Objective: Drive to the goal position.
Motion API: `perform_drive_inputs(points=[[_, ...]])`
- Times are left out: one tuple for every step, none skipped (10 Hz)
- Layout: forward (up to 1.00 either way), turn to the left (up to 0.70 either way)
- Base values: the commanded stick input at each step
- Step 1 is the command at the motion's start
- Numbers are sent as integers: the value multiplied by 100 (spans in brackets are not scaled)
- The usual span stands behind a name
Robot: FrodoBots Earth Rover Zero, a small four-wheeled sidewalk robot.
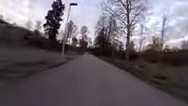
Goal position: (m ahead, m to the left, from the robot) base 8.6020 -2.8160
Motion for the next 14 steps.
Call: perform_drive_inputs(points=[[100, 1], [100, 1], [100, 1], [100, 1], [100, 1], [100, 1], [100, 1], [100, 1], [100, 1], [100, 1], [100, 1], [100, 1], [100, 1], [100, 1]])
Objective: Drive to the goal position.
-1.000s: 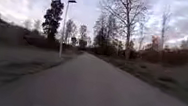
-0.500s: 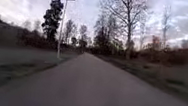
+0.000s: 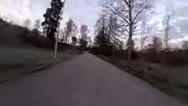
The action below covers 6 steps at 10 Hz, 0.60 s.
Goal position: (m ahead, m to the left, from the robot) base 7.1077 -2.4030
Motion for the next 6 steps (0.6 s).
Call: perform_drive_inputs(points=[[100, 1], [100, 1], [100, 1], [100, 1], [100, 1], [100, 1]])
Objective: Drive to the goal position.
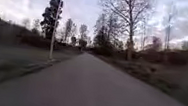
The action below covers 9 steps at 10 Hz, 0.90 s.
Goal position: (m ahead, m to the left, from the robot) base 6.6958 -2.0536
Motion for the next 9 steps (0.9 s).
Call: perform_drive_inputs(points=[[100, 1], [100, 1], [100, 1], [100, 1], [100, 1], [100, 1], [100, 1], [100, 1], [100, 1]])
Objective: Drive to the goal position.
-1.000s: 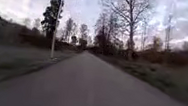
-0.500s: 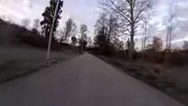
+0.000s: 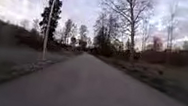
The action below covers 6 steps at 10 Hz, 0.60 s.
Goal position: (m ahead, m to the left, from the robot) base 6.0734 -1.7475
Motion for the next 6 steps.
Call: perform_drive_inputs(points=[[100, 1], [100, 1], [100, 1], [100, 1], [100, 1], [100, 1]])
